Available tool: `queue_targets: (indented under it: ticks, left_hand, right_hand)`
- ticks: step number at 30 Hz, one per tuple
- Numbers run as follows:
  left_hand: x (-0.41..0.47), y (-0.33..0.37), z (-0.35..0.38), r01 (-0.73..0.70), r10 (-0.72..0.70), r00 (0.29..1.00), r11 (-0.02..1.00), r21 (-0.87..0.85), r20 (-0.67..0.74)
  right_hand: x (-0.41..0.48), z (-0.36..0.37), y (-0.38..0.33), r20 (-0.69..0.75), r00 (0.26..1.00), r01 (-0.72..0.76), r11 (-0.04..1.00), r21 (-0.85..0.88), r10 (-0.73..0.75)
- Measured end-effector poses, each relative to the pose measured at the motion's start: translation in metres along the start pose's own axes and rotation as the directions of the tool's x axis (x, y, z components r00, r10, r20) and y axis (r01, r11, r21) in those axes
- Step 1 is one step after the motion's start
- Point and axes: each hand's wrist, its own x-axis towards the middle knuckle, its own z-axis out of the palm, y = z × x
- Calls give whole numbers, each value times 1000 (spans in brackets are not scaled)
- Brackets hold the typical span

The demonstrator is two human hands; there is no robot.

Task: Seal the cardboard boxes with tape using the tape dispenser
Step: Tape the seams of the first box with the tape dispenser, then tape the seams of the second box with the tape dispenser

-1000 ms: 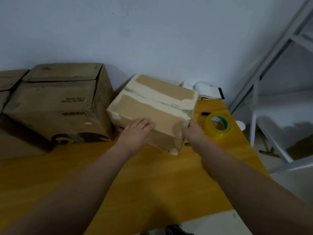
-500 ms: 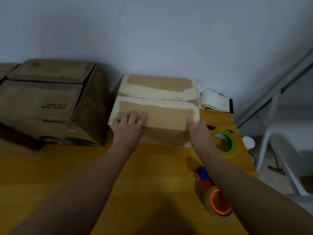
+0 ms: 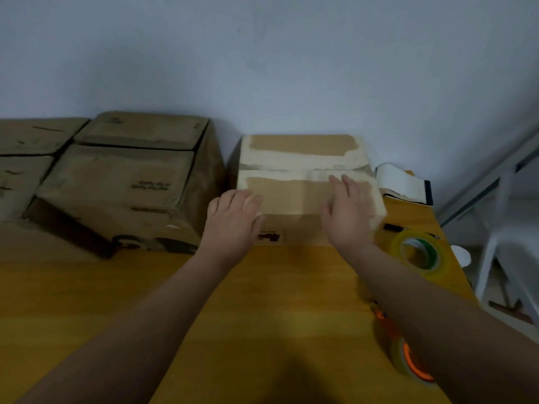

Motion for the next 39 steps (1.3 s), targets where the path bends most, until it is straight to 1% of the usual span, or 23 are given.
queue_targets:
  ticks: [3, 5, 6, 7, 10, 13, 15, 18, 20, 22, 24, 26, 28, 30, 32, 35, 37, 39]
  left_hand:
    - [-27, -43, -24, 7, -7, 1000, 1000, 19, -12]
    - [-45, -74, -39, -5, 6, 1000, 999, 38, -14]
    - [-53, -89, -45, -14, 16, 1000, 999, 51, -23]
    - [-60, -103, -50, -17, 19, 999, 998, 62, -32]
    - [-76, -143, -60, 13, -10, 1000, 996, 86, -28]
    - [-86, -178, -65, 13, -13, 1000, 994, 110, -4]
    - [-90, -202, -68, 36, -38, 999, 991, 131, 13]
    - [-90, -238, -69, 94, -103, 993, 985, 142, 59]
    - [-87, -254, -67, 117, -124, 990, 989, 94, 73]
    - [-82, -263, -68, 166, -168, 984, 986, 29, 59]
    - [-75, -266, -71, 248, -245, 968, 965, -87, 45]
    - [-67, -264, -74, 329, -322, 944, 913, -242, 70]
    - [-63, -257, -76, 379, -383, 922, 850, -367, 65]
    - [-68, -246, -79, 414, -438, 897, 797, -440, 50]
    - [-81, -234, -79, 435, -464, 884, 778, -452, 52]
    - [-108, -213, -79, 446, -474, 880, 791, -419, 42]
    - [-128, -195, -79, 478, -502, 864, 798, -368, 35]
    - [-151, -175, -78, 512, -525, 851, 812, -280, 36]
  right_hand:
    - [-17, 18, -68, 61, 981, 168, 968, 184, -182]
    - [-30, 33, -112, 70, 966, 222, 934, 282, -250]
    - [-35, 42, -133, 77, 965, 213, 919, 332, -251]
    - [-40, 51, -153, 90, 970, 174, 906, 386, -224]
    - [-49, 75, -202, 155, 985, -9, 858, 513, -82]
    - [-51, 94, -234, 209, 977, -83, 844, 531, -36]
    - [-48, 101, -247, 287, 958, -129, 866, 484, -18]
    - [-40, 105, -252, 329, 944, -138, 909, 394, 1]
    - [-36, 105, -247, 327, 945, -142, 915, 377, 12]
    - [-34, 103, -242, 304, 951, -178, 903, 391, 55]
    - [-33, 100, -238, 268, 958, -223, 863, 454, 106]
    - [-35, 97, -234, 245, 958, -260, 802, 537, 146]
    - [-40, 93, -230, 242, 956, -282, 737, 614, 164]
    - [-49, 89, -227, 240, 956, -289, 703, 650, 171]
    - [-62, 84, -221, 243, 956, -286, 702, 652, 164]
    - [-84, 73, -210, 279, 950, -295, 701, 649, 142]
    - [-102, 65, -202, 309, 941, -309, 713, 630, 135]
    - [-122, 56, -193, 334, 937, -298, 734, 610, 103]
